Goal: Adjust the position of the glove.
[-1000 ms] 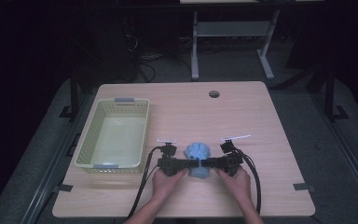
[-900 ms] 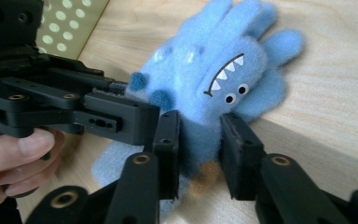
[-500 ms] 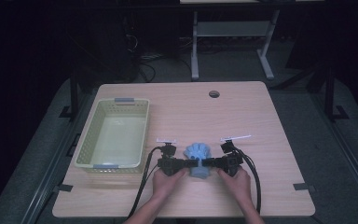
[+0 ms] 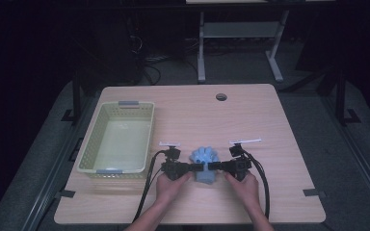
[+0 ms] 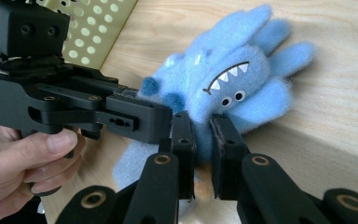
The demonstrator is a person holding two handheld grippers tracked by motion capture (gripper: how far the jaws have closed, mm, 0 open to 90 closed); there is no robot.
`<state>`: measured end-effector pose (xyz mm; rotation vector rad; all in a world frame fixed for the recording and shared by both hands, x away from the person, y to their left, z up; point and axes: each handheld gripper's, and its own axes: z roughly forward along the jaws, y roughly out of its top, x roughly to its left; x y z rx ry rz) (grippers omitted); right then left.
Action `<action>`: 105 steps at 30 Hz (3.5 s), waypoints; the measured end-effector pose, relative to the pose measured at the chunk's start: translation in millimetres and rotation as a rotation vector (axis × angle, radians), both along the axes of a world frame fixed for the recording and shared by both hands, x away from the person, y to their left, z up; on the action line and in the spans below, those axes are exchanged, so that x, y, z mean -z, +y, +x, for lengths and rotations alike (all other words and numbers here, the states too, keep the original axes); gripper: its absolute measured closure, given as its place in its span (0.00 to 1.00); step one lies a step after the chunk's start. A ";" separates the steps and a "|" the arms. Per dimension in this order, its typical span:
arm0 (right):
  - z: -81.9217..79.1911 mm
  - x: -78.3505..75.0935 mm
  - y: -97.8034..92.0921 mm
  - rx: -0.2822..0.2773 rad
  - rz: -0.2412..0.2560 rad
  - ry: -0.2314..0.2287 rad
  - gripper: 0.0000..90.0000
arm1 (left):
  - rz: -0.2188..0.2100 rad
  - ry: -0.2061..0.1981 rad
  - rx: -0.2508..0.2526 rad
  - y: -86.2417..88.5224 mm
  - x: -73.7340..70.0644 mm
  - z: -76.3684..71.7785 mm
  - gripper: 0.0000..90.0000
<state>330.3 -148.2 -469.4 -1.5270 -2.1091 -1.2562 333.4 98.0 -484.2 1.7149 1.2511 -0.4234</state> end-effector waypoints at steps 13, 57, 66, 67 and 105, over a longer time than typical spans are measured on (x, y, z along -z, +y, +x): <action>-0.2 -5.9 -6.0 0.017 0.053 -0.013 0.91 | -0.028 -0.010 0.008 0.5 -9.4 2.8 0.89; 38.8 -112.7 105.7 -0.108 0.211 -0.179 0.91 | -0.070 -0.218 -0.090 128.4 -126.5 12.2 0.89; 47.3 -117.8 137.9 -0.133 0.232 -0.180 0.91 | -0.070 -0.225 -0.127 159.3 -132.1 11.5 0.89; 47.7 -118.1 140.5 -0.135 0.235 -0.174 0.91 | -0.068 -0.223 -0.132 162.4 -132.4 11.5 0.89; 73.6 -109.3 230.1 -0.193 0.226 -0.134 0.91 | -0.005 -0.190 -0.232 239.8 -127.0 16.7 0.89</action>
